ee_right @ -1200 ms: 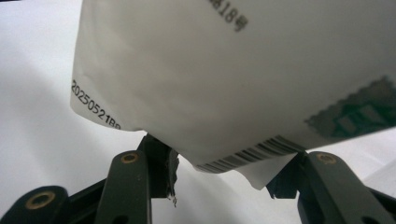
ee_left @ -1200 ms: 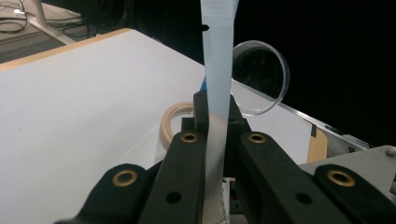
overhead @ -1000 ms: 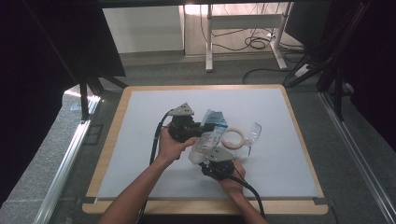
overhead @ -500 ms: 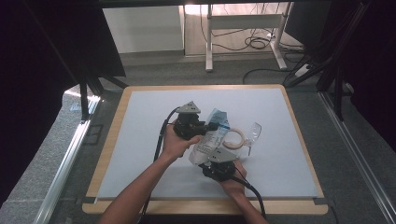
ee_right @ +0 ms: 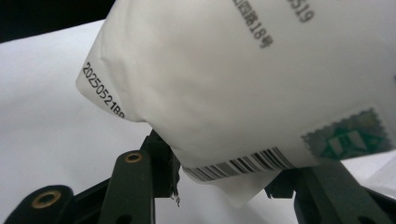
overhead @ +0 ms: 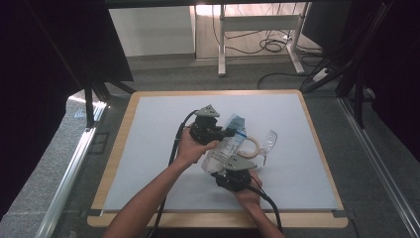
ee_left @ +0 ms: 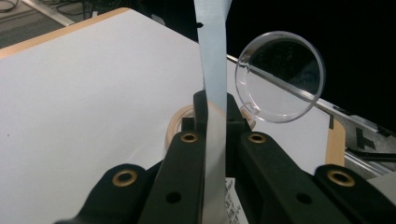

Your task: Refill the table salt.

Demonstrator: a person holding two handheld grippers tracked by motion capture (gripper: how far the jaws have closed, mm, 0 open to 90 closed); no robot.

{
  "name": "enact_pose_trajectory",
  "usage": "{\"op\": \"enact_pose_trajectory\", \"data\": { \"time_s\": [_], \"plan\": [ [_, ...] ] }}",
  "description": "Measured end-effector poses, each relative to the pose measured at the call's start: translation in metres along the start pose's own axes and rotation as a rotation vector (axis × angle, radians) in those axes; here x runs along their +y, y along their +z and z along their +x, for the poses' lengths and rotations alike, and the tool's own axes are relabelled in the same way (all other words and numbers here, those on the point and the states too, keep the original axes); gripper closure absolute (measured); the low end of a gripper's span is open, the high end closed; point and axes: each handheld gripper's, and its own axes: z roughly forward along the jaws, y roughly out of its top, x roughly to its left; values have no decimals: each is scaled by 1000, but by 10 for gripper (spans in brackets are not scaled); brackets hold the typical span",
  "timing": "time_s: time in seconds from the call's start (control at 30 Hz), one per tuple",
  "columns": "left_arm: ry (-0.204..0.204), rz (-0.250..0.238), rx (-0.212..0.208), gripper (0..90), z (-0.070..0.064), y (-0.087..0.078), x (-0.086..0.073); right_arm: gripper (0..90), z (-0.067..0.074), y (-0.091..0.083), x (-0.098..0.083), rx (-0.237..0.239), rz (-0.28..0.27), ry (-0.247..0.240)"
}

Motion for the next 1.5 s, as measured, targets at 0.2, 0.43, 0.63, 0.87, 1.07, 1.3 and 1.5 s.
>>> {"op": "enact_pose_trajectory", "data": {
  "time_s": [0.2,0.43,0.63,0.87,1.07,1.3,1.5],
  "plan": [
    [10,13,1,900,-1,3,3,560,-1,-2,1,17,-8,16],
    [10,23,-4,900,0,5,5,562,-1,-3,2,24,-16,28],
    [3,28,-6,900,2,6,7,564,-1,-4,3,38,-23,45],
    [16,43,-6,900,-1,9,11,564,0,-6,6,39,-31,57],
    [19,51,-7,900,-2,11,12,564,2,-6,7,26,-32,51],
    [28,67,1,900,-2,12,13,564,4,-6,9,23,-30,51],
    [30,82,8,900,0,11,14,564,6,-4,11,39,-41,61]
  ]
}}
